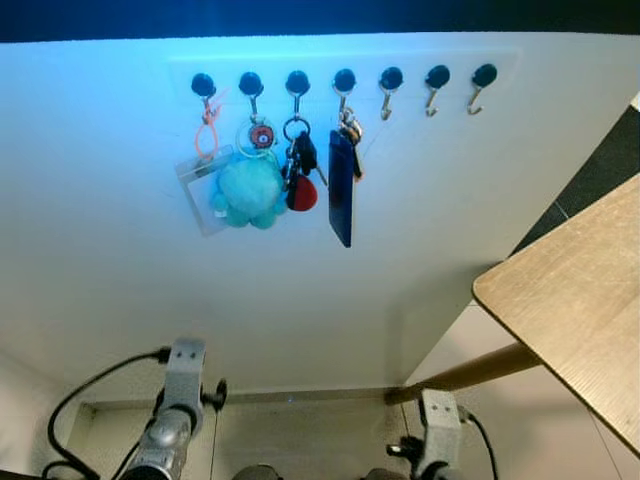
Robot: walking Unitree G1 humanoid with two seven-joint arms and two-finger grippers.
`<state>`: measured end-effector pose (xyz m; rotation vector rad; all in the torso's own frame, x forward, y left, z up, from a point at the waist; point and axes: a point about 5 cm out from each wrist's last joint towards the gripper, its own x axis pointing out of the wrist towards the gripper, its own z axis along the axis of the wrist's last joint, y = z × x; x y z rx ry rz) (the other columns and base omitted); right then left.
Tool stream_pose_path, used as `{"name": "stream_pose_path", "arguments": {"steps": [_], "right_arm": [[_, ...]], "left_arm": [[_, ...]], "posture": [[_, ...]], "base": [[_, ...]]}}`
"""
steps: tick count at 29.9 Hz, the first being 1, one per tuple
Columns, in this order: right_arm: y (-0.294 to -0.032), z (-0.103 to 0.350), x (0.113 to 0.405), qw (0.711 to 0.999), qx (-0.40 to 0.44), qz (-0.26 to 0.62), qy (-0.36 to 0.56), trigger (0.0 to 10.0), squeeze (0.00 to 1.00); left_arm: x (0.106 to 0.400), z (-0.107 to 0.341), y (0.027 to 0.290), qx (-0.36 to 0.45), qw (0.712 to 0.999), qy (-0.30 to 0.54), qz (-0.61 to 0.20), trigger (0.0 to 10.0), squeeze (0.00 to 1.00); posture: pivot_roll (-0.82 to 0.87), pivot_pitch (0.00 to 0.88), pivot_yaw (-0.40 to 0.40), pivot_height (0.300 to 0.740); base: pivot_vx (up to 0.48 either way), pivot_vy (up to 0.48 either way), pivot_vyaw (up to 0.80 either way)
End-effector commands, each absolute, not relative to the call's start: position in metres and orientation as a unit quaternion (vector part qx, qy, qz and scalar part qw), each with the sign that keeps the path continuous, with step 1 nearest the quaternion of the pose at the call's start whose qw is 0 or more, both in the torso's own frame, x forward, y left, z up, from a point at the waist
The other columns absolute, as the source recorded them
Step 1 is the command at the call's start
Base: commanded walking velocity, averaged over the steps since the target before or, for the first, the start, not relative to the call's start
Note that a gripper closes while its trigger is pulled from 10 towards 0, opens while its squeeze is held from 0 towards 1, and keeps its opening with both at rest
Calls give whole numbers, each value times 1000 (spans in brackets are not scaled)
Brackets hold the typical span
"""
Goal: Hang keys on a hook
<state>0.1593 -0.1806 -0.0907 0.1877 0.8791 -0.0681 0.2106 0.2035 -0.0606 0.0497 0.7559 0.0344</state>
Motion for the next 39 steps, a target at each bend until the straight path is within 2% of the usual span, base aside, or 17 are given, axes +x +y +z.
{"name": "stream_pose_path", "arguments": {"steps": [1,25,39], "right_arm": [[-183,-94,152,894,99,-53,434,10000,0],[-177,-94,154,896,87,-42,433,10000,0],[-176,-94,153,896,87,-40,433,10000,0]], "left_arm": [[206,-62,209,27,926,377,23,10000,0],[209,-62,208,26,928,370,13,10000,0],[214,-59,201,27,933,359,-3,10000,0]], "posture": [[49,52,-3,740],[66,58,-7,740],[67,64,-1,740]], "base": [[0,0,0],[0,0,0],[-334,0,0]]}}
